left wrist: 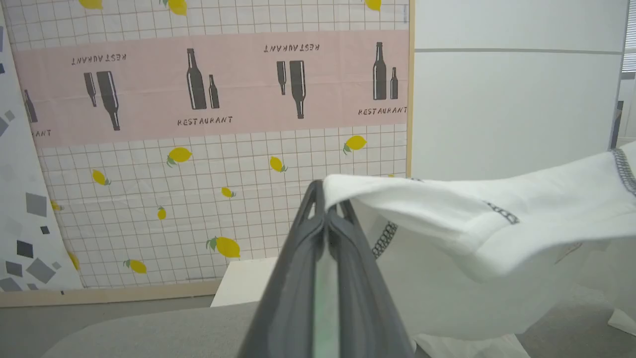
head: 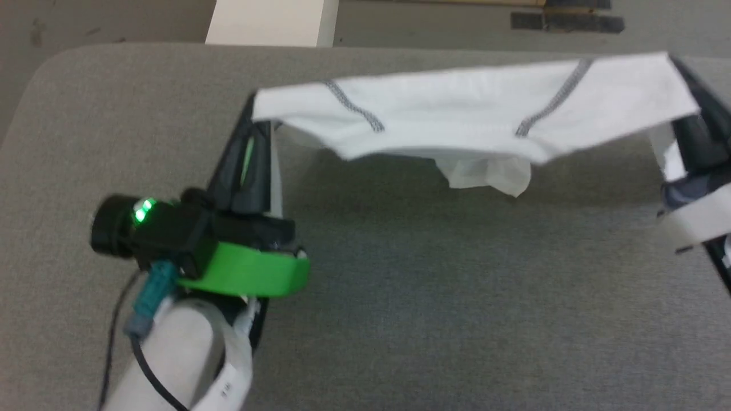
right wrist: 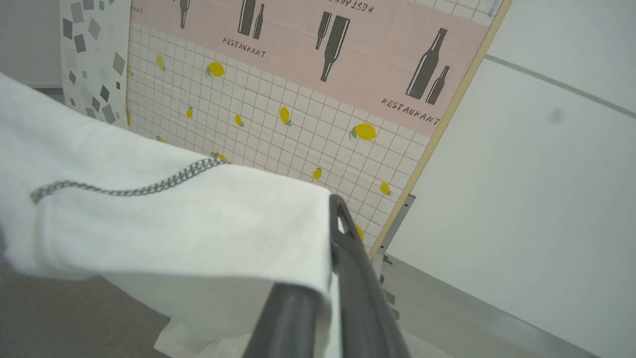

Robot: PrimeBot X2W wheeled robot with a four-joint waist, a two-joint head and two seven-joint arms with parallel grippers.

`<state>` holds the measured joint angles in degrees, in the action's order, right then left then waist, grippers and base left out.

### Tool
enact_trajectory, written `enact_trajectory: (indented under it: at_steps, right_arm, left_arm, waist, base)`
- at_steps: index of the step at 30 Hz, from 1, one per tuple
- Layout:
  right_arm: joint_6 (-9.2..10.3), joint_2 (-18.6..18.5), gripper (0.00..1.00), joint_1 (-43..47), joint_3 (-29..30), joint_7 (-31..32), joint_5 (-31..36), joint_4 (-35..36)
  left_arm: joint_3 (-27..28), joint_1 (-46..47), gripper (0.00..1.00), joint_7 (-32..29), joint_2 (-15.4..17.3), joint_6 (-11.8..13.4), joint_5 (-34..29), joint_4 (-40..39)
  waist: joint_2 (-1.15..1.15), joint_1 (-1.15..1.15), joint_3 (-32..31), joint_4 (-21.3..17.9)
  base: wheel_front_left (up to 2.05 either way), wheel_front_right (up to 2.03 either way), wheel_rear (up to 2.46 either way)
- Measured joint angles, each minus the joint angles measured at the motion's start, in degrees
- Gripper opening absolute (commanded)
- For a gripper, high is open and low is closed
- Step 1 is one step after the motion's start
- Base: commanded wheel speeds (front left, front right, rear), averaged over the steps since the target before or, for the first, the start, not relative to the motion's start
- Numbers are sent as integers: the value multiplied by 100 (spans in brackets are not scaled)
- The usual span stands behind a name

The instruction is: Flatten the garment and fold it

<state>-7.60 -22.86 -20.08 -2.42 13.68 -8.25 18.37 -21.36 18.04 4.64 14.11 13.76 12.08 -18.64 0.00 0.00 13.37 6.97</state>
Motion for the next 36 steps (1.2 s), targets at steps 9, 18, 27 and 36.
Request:
enact_trajectory:
  at_steps: [9, 18, 27, 36]
  right_arm:
    - [0, -327, 0, -1761, -344, 226, 99, -31]
    - [0, -528, 0, -2859, -798, 513, -98, -256]
    - [0, -392, 0, -3314, -1055, 1159, -838, -642]
    - [0, -322, 0, -4704, -1340, 1449, -1012, -1716]
  left_arm:
    - [323, 1718, 0, -1149, 420, -412, 26, -146]
    - [368, 3084, 0, -2241, 546, -608, 96, -144]
    - [430, 3579, 0, -3126, 433, -644, 525, 375]
    - [501, 4864, 0, -3274, 367, -560, 387, 1601]
  waist:
    - [0, 0, -584, -372]
    - [0, 0, -673, -658]
    - [0, 0, -523, -754]
    - [0, 0, 103, -850]
  base:
    - [0, 0, 0]
    - [0, 0, 0]
    - [0, 0, 0]
    - [0, 0, 0]
